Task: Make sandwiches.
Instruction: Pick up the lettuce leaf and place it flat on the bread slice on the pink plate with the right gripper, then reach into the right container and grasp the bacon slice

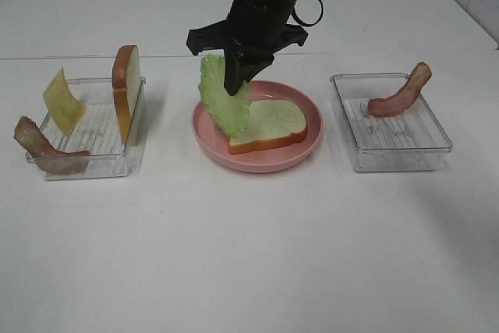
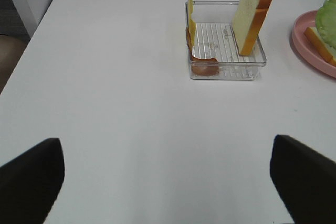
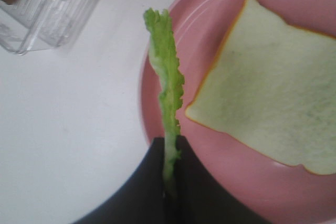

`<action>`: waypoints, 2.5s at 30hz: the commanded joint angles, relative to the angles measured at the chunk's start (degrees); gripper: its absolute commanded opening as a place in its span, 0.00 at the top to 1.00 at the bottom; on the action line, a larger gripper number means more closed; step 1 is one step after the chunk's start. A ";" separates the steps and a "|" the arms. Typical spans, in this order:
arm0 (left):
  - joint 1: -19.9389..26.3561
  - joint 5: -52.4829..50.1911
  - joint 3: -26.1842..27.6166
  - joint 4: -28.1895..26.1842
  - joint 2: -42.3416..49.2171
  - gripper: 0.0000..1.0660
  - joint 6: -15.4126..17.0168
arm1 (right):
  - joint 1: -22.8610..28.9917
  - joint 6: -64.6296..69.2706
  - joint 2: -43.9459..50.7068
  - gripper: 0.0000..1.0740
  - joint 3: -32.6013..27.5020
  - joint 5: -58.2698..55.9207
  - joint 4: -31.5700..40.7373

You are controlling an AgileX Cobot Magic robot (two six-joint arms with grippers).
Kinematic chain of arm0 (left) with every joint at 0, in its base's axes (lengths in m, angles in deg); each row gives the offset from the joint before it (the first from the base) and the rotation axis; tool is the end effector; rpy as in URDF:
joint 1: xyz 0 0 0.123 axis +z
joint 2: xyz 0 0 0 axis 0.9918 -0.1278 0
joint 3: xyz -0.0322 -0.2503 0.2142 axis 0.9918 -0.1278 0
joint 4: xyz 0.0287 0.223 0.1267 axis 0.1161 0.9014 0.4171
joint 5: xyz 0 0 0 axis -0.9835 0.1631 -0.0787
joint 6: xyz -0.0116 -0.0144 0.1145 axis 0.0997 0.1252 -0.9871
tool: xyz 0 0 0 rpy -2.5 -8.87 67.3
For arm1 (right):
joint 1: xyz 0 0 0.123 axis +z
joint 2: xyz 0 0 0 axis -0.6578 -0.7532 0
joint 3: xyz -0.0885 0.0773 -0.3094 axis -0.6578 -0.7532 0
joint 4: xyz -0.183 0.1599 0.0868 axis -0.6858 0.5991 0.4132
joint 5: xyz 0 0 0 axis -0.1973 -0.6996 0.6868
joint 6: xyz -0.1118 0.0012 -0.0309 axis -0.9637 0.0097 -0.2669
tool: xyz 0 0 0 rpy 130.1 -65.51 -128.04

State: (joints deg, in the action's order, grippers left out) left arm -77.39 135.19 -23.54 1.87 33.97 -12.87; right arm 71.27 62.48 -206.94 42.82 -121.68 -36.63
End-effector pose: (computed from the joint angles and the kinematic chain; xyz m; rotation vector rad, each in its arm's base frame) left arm -0.0268 -0.0080 0.2727 -0.1061 2.0346 -0.0171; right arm 0.4510 0.2880 0.2195 -0.7195 2.8053 0.3917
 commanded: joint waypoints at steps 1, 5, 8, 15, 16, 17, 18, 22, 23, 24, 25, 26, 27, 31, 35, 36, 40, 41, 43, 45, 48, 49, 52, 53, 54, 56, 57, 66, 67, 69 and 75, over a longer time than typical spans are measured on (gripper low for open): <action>0.11 -0.29 -0.17 -0.40 0.46 0.05 0.00 | -0.40 -0.74 -1.49 1.00 0.29 1.20 -2.75; 0.11 -0.29 -0.17 -0.40 0.46 0.05 0.00 | -1.32 0.92 -3.44 1.00 0.29 2.29 -6.65; 0.11 -0.29 -0.17 -0.40 0.46 0.05 0.00 | -2.29 4.35 -4.64 1.00 0.29 3.21 -12.66; 0.11 -0.29 -0.17 -0.40 0.46 0.05 0.00 | -2.92 6.76 -4.81 1.00 0.29 3.38 -15.41; 0.11 -0.29 -0.17 -0.40 0.46 0.05 0.00 | -2.92 6.76 -4.81 1.00 0.29 3.38 -15.36; 0.11 -0.29 -0.17 -0.40 0.46 0.05 0.00 | -2.92 6.76 -4.81 1.00 0.29 3.38 -15.36; 0.11 -0.29 -0.17 -0.40 0.46 0.05 0.00 | -2.92 7.10 -4.81 1.00 0.29 3.38 -15.13; 0.11 -0.29 -0.17 -0.40 0.46 0.05 0.00 | -2.92 7.16 -4.81 1.00 0.29 3.38 -14.15; 0.11 -0.29 -0.17 -0.40 0.46 0.05 0.00 | -2.92 7.16 -4.81 1.00 0.29 3.38 -14.09; 0.11 -0.29 -0.17 -0.40 0.46 0.05 0.00 | -2.92 7.28 -4.81 1.00 0.29 3.32 -14.04; 0.11 -0.29 -0.17 -0.40 0.46 0.05 0.00 | -2.92 7.28 -4.81 1.00 0.29 3.32 -14.04; 0.11 -0.29 -0.17 -0.40 0.46 0.05 0.00 | -2.92 7.28 -4.87 0.95 0.29 3.27 -13.98; 0.11 -0.29 -0.17 -0.40 0.46 0.05 0.00 | -2.92 7.28 -4.87 0.87 0.29 3.27 -13.98; 0.11 -0.29 -0.17 -0.40 0.46 0.05 0.00 | -2.92 6.36 -4.87 0.39 0.29 2.98 -14.21; 0.11 -0.29 -0.17 -0.40 0.46 0.05 0.00 | -2.86 2.52 -4.76 0.08 0.29 2.75 -14.21; 0.11 -0.29 -0.17 -0.40 0.46 0.05 0.00 | -2.86 2.52 -4.76 0.08 0.29 2.75 -14.21; 0.11 -0.29 -0.17 -0.40 0.46 0.05 0.00 | -2.86 1.83 -3.27 0.08 0.29 2.06 -14.61; 0.11 -0.29 -0.17 -0.40 0.46 0.05 0.00 | -2.86 1.83 -3.27 0.08 0.29 2.06 -14.61; 0.11 -0.29 -0.17 -0.40 0.46 0.05 0.00 | -2.86 1.60 -0.34 0.08 0.29 1.32 -15.58; 0.11 -0.29 -0.17 -0.40 0.46 0.05 0.00 | -2.92 1.26 0.29 0.08 0.34 0.92 -15.70; 0.11 -0.29 -0.17 -0.40 0.46 0.05 0.00 | -2.98 0.86 3.50 0.08 0.40 -1.26 -18.45; 0.11 -0.29 -0.17 -0.40 0.46 0.05 0.00 | -2.98 0.86 3.50 0.08 0.40 -1.26 -18.45; 0.11 -0.29 -0.17 -0.40 0.46 0.05 0.00 | -3.04 1.66 5.79 0.08 0.40 -1.89 -21.37; 0.11 -0.29 -0.17 -0.40 0.46 0.05 0.00 | -3.67 2.18 6.59 0.08 0.40 -2.06 -22.40; 0.11 -0.29 -0.17 -0.40 0.46 0.05 0.00 | -3.67 2.18 6.59 0.08 0.40 -2.06 -22.40; 0.11 -0.29 -0.17 -0.40 0.46 0.05 0.00 | -6.53 2.58 9.17 0.08 0.40 -3.27 -22.52; 0.11 -0.29 -0.17 -0.40 0.46 0.05 0.00 | -6.53 2.58 9.17 0.08 0.40 -3.27 -22.52; 0.11 -0.29 -0.17 -0.40 0.46 0.05 0.00 | -18.11 2.58 11.97 0.08 0.40 -4.87 -20.45; 0.11 -0.29 -0.17 -0.40 0.46 0.05 0.00 | -20.57 2.58 11.97 0.08 0.40 -5.10 -19.08; 0.11 -0.29 -0.17 -0.40 0.46 0.05 0.00 | -21.89 2.52 11.97 0.08 0.40 -5.10 -18.28; 0.11 -0.29 -0.17 -0.40 0.46 0.05 0.00 | -28.59 2.18 11.80 0.08 0.40 -4.35 -14.90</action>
State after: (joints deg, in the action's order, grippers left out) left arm -77.39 135.19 -23.54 1.87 33.97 -12.87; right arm 44.63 64.66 -195.43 42.82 -125.63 -52.96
